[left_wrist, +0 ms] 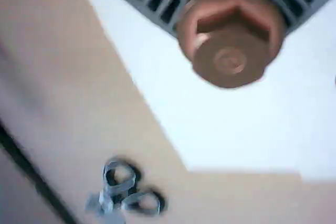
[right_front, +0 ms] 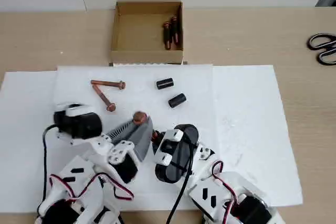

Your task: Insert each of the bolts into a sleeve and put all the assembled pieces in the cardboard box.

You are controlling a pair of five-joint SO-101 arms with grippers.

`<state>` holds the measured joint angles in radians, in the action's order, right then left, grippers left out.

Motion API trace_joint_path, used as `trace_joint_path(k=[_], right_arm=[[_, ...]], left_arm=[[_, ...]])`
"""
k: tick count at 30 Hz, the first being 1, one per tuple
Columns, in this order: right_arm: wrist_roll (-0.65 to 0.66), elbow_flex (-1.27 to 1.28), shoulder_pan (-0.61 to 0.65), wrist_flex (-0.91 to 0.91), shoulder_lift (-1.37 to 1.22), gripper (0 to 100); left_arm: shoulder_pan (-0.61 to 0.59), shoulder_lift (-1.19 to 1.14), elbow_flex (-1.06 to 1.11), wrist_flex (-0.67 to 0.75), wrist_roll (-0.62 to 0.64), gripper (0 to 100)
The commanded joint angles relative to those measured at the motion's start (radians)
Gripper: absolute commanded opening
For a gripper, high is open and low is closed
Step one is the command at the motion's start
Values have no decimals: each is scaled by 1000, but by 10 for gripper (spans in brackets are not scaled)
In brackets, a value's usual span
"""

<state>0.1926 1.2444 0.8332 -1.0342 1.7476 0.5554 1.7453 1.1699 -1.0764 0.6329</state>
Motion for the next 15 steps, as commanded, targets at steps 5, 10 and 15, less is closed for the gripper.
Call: trace_joint_path(k=[5, 10, 15], right_arm=[[6, -41, -10, 38, 16, 2], [5, -41, -10, 31, 18, 2], [5, -41, -10, 30, 18, 2]], left_arm=[[60, -6, -33, -100, -61, 6], [55, -6, -33, -103, -133, 37], [40, -8, -41, -150, -143, 216]])
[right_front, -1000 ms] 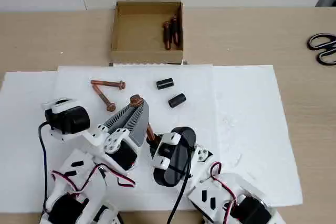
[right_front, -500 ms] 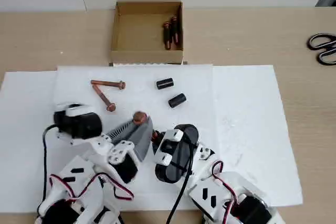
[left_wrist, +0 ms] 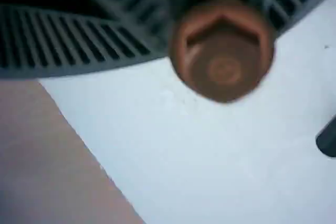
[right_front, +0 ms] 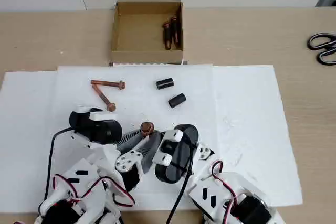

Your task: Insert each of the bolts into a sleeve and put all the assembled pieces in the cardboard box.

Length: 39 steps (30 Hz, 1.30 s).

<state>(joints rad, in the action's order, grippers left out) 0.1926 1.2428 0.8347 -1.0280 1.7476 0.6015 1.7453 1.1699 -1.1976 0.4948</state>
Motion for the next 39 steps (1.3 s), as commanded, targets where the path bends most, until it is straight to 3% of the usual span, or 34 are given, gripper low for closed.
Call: trace_joint_path(k=[1, 10, 15, 20, 26, 31, 36, 39], right_arm=[[5, -40, -13, 24, 18, 2], [6, -23, -50, 24, 12, 2], [5, -17, -137, 25, 12, 2], [-46, 3, -200, 35, 8, 2], [-173, 28, -329, 81, -22, 2], [-236, -92, -423, 193, -286, 2], [-284, -361, -437, 229, -673, 2], [-279, -525, -437, 236, -871, 2]], left_arm=[[-6, -8, -42, -44, -5, 217], [-15, -8, -166, -117, -6, 213], [-173, -8, -203, -112, -98, 159], [-331, -3, -176, -49, -190, 1], [-410, -2, 82, -6, -193, 5], [-514, -2, 315, 176, -296, 5], [-603, -2, 498, 393, -394, 5], [-612, -2, 510, 420, -400, 6]])
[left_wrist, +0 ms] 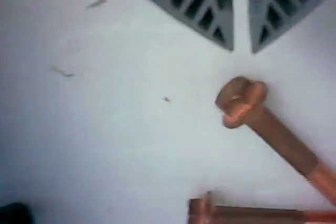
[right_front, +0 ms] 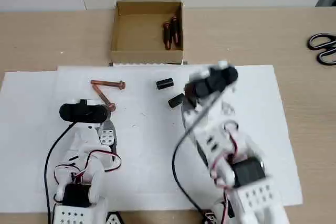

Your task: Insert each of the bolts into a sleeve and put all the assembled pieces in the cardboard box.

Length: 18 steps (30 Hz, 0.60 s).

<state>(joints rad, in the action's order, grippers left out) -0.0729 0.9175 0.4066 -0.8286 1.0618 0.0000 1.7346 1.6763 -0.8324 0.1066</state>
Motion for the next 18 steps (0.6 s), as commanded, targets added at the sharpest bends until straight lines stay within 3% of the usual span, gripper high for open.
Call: trace_joint_path(k=[1, 9, 18], right_arm=[[-14, -256, -8, 50, -243, 2], [41, -675, -8, 196, -720, 2], [97, -1241, -10, 202, -1270, 2]], left_arm=[[-8, 9, 4, 55, -15, 6], [-11, 9, 2, 29, -17, 6], [-12, 9, 2, 29, -11, 6]])
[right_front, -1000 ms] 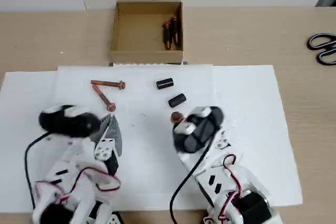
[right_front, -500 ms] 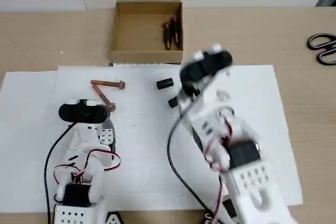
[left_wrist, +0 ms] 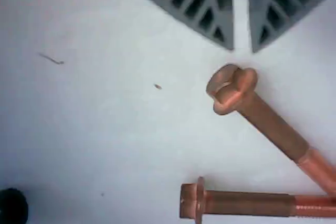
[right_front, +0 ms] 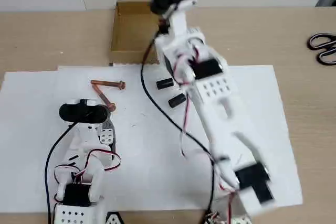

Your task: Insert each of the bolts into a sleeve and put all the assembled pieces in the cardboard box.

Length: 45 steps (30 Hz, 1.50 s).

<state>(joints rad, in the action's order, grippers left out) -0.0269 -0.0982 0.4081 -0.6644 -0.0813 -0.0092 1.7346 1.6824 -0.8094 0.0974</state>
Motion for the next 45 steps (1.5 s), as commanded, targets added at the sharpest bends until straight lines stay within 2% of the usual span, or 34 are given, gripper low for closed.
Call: trace_joint_path(k=[1, 8, 12, 15, 17, 21, 22, 28, 35, 37, 42, 45], right_arm=[[77, -284, -12, 39, -185, 2], [181, -638, -21, 136, -555, 3], [226, -770, -25, 119, -687, 4], [227, -835, -27, 24, -728, 8], [227, -859, -22, -71, -736, 57], [221, -913, -21, -223, -736, 228], [221, -936, -21, -248, -736, 240], [221, -1131, -7, -467, -736, 168], [216, -1432, 50, -993, -742, 46], [155, -1453, 58, -1021, -736, 4], [40, -1433, 58, -1035, -734, 3], [-58, -1326, 58, -1041, -722, 3]], left_arm=[[-3, 9, -4, 6, -2, 6], [-11, 9, -4, 6, -2, 6], [-18, 9, -4, 6, -2, 6], [-18, 9, -4, 6, -2, 6], [-18, 9, -4, 6, -2, 6], [-18, 9, -4, 6, -2, 6], [-18, 9, -4, 6, -2, 6], [-18, 9, -4, 6, -2, 6], [-18, 9, -4, 6, -2, 6], [-18, 9, -4, 6, -2, 6], [-18, 9, -4, 6, -2, 6], [-20, 9, -4, 6, -2, 6]])
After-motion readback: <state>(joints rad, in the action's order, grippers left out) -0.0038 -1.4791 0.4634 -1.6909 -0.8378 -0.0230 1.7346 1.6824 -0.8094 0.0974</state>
